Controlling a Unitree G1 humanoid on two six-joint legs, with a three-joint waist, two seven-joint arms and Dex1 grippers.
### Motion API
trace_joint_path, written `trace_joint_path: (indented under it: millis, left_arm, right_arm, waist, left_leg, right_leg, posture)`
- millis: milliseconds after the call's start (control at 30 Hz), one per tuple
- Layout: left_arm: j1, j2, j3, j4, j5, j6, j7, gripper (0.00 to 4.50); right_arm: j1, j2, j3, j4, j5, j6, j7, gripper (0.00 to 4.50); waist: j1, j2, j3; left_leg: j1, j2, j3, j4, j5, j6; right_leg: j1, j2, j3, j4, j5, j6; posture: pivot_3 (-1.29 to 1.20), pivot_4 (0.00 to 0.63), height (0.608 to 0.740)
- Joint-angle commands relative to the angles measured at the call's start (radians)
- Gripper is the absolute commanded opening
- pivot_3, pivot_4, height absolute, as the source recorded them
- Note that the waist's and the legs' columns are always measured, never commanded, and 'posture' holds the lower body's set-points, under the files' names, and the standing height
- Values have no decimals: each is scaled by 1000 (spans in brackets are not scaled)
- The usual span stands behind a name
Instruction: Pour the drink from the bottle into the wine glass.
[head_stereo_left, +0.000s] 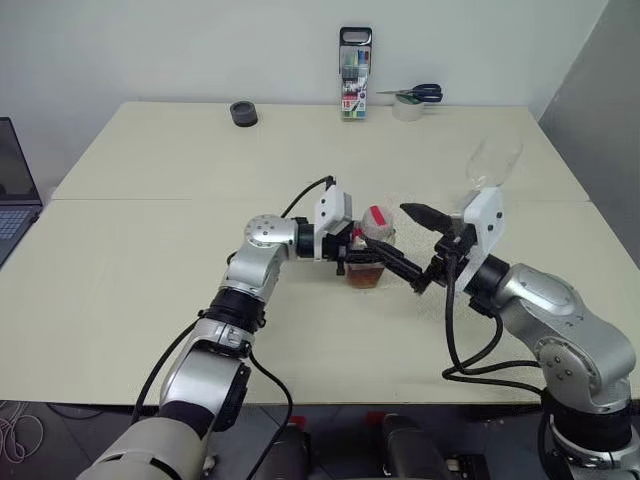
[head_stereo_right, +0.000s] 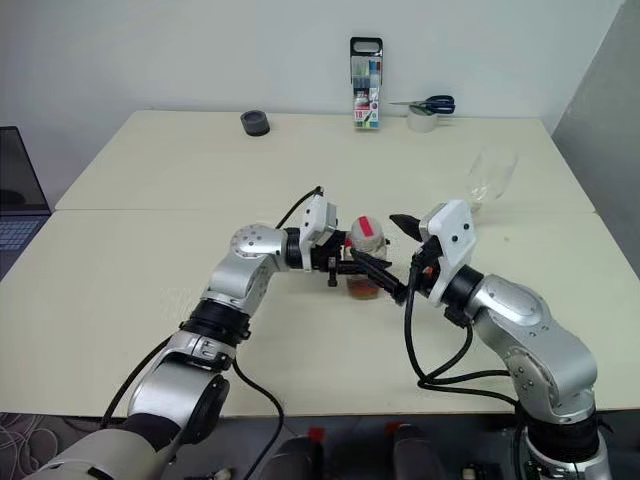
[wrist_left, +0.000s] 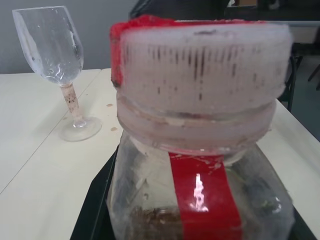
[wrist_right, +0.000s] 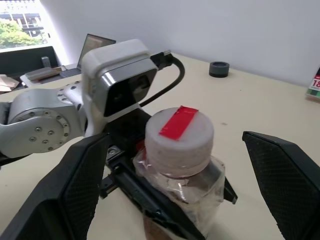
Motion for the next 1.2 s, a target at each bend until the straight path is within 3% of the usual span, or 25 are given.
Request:
trace_joint_path:
  millis: [33, 467, 1200]
  left_arm:
    - [-38, 3, 22, -12, -27, -1, -12, 1681]
    - [-31, 0, 17, -23, -23, -4, -23, 1680]
    - [-17, 4, 6, -32, -15, -12, -35, 1672]
  right_arm:
    - [-31, -2, -11, -57, 31, 12, -20, 4500]
    - [-105, 54, 124, 87, -203, -115, -101, 4500]
    - [-41, 72, 31, 48, -176, -77, -131, 4500]
  waist:
    - [0, 0, 0]
    - [-1, 0, 0]
    - [-1, 0, 0]
  left_leg:
    - [0, 0, 0, 0, 0, 0]
    - [0, 0, 0, 0, 0, 0]
    - [0, 0, 0, 0, 0, 0]
  right_leg:
    - [0, 0, 0, 0, 0, 0]
    - [0, 0, 0, 0, 0, 0]
    - [0, 0, 0, 0, 0, 0]
  posture:
    - [0, 150, 740]
    - [0, 150, 740]
    - [0, 150, 740]
